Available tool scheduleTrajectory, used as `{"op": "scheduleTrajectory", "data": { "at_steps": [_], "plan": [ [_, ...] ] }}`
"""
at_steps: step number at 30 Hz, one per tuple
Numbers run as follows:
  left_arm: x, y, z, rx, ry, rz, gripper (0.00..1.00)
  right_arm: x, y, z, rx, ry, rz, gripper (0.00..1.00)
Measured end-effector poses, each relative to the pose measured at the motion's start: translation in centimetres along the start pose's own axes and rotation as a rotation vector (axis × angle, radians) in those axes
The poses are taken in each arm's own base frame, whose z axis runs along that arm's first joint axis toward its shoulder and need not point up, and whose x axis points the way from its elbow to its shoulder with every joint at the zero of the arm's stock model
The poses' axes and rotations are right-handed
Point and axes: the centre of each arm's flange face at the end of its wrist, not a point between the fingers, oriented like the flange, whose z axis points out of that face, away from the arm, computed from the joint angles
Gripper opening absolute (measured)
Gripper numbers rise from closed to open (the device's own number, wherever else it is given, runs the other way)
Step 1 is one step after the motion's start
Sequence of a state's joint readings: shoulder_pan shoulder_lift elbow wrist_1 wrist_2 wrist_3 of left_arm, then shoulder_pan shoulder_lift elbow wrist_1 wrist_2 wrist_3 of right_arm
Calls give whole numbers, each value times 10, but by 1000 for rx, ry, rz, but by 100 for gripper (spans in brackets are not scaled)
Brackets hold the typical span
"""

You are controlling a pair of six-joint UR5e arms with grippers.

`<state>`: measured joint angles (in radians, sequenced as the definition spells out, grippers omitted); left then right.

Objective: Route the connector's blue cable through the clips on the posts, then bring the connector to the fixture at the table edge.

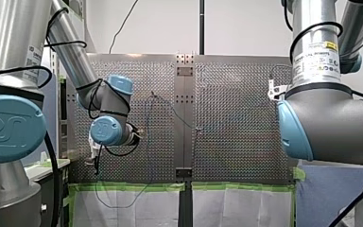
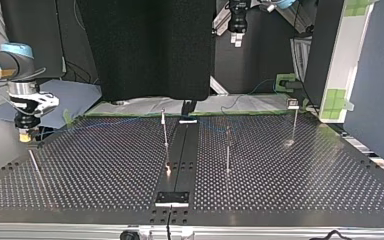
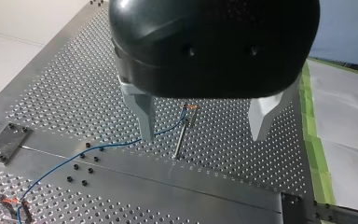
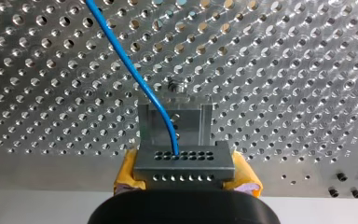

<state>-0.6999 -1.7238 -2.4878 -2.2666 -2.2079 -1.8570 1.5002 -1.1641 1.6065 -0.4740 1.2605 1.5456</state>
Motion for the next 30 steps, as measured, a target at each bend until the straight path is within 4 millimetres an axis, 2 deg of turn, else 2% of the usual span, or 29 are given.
{"op": "scheduleTrajectory", "data": {
  "at_steps": [14, 21, 30],
  "plan": [
    [-1, 2, 3, -12, -1, 3, 100, -3, 10, 5, 84, 8, 15, 0],
    [-1, 5, 5, -25, 5, 19, 100, -14, 10, 7, 130, -9, 20, 0],
    [-2, 7, 7, -32, 3, 20, 100, -13, 6, 8, 204, -6, 23, 0]
  ]
}}
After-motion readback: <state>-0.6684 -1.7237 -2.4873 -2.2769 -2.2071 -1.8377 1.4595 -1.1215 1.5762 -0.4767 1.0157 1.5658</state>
